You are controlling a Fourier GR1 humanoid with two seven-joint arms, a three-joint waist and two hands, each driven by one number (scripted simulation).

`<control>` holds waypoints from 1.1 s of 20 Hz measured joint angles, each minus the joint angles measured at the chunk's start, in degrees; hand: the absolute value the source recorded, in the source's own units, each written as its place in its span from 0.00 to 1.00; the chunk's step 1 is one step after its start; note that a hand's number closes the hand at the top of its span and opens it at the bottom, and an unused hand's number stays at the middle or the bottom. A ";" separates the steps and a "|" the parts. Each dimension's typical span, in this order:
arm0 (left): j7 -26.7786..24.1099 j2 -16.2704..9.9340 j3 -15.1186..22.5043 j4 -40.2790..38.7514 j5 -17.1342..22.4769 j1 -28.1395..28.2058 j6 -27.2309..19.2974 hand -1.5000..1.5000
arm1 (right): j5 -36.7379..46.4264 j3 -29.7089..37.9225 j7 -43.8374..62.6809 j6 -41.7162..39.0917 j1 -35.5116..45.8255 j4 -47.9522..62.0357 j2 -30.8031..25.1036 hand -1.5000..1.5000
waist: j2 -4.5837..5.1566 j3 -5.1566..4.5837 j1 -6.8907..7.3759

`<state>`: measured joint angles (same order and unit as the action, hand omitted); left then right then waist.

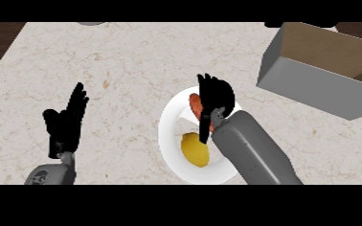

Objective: Pick the sweet potato from the plate and place it in the cardboard box

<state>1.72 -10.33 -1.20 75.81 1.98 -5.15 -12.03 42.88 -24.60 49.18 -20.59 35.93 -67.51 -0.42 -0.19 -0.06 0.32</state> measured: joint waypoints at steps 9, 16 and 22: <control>-0.12 1.21 -0.51 -1.48 -1.30 -1.19 -0.58 0.50 | 3.26 -2.59 -8.93 7.55 2.61 6.12 0.02 1.00 | 0.02 0.00 0.12; -0.05 0.81 -1.46 -0.27 -1.27 0.33 -0.34 0.50 | 5.62 -9.21 -8.79 7.91 -8.60 -8.85 -3.78 1.00 | -0.75 -0.04 -1.19; 0.08 0.50 -1.87 0.54 -1.15 1.62 -0.10 0.50 | 8.81 -16.01 -6.19 6.10 -24.96 -32.78 -13.19 1.00 | -0.79 -0.06 -1.92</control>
<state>1.80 -9.83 -3.07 76.35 0.83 -3.54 -12.13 51.69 -40.60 42.99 -14.48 10.98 -100.29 -13.61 -0.98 -0.12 -1.60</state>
